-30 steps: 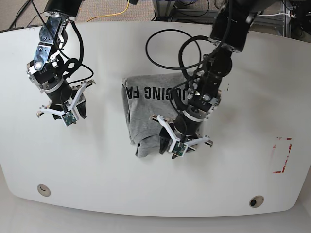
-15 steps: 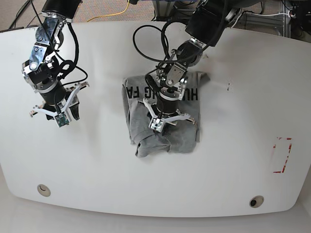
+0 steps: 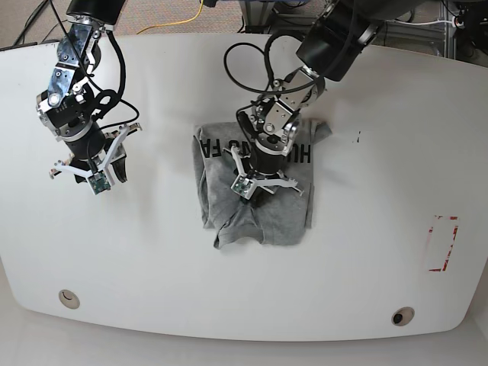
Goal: Layout the t-shirt on the table in an organized manner, then fold the t-shirt properly
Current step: 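Slide the folded shirt with the left gripper toward the red-taped square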
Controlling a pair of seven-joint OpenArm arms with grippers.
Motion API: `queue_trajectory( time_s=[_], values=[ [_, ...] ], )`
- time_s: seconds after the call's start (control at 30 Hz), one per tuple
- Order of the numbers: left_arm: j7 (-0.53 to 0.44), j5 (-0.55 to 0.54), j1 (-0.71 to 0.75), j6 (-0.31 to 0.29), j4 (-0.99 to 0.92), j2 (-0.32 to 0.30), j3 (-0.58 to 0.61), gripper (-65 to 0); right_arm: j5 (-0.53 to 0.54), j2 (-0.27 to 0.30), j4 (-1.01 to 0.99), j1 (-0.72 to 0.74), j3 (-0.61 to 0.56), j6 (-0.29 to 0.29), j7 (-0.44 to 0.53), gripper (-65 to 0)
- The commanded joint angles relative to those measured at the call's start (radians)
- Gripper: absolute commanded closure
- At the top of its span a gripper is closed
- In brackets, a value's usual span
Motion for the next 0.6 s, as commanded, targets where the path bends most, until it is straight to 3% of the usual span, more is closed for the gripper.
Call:
queue_trajectory(
  time_s=[0.0,0.3,0.47,0.57],
  values=[
    [0.072,-0.009,0.031,-0.045,0.028,-0.075,-0.016,-11.9,0.012,0.01,0.016,0.01,0.001,-0.002,0.023,-18.4],
    [0.04,-0.009,0.106,-0.206,0.166,-0.328,-0.102,-11.9,0.012,0.009,0.018,-0.01,-0.002,-0.002,0.023,-18.4],
    [0.003,-0.009,0.131,-0.271,0.17,-0.432,-0.198,-11.9,0.012,-0.017,0.019,-0.012,-0.002,-0.002,0.023,-18.4],
    [-0.017,-0.011,0.137,-0.343,0.167,-0.478,-0.263,-11.9,0.012,-0.019,0.019,-0.021,-0.002,-0.002,0.023,-18.4]
  ],
)
